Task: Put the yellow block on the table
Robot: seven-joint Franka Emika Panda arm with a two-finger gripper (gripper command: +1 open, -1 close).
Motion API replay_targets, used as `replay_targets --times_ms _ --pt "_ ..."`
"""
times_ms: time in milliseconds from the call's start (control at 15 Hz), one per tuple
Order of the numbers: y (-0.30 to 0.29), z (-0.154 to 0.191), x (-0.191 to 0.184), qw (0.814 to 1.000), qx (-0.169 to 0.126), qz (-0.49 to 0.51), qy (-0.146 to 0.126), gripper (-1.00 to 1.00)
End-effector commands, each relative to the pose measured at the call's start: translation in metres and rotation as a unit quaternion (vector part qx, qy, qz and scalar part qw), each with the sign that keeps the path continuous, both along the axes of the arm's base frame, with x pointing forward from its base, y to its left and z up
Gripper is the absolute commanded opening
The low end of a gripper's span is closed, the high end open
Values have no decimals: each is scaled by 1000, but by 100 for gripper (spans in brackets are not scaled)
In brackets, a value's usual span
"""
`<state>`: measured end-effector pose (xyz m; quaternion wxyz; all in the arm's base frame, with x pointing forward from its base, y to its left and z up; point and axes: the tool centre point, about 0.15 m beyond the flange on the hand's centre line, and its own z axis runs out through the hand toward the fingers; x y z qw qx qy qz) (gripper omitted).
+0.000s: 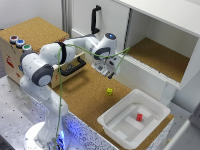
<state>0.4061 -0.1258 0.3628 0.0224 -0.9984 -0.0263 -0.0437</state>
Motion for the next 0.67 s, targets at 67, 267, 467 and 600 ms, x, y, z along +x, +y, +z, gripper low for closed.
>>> replay_targets --times_ms 67,267,467,600 --pt "-83 -2 27 999 -8 -34 -20 100" --pt "-140 14 35 995 -20 -86 -41 100" --pt "-219 5 35 986 -45 -157 -30 100" --pt "-257 -6 31 981 -58 -184 -16 100"
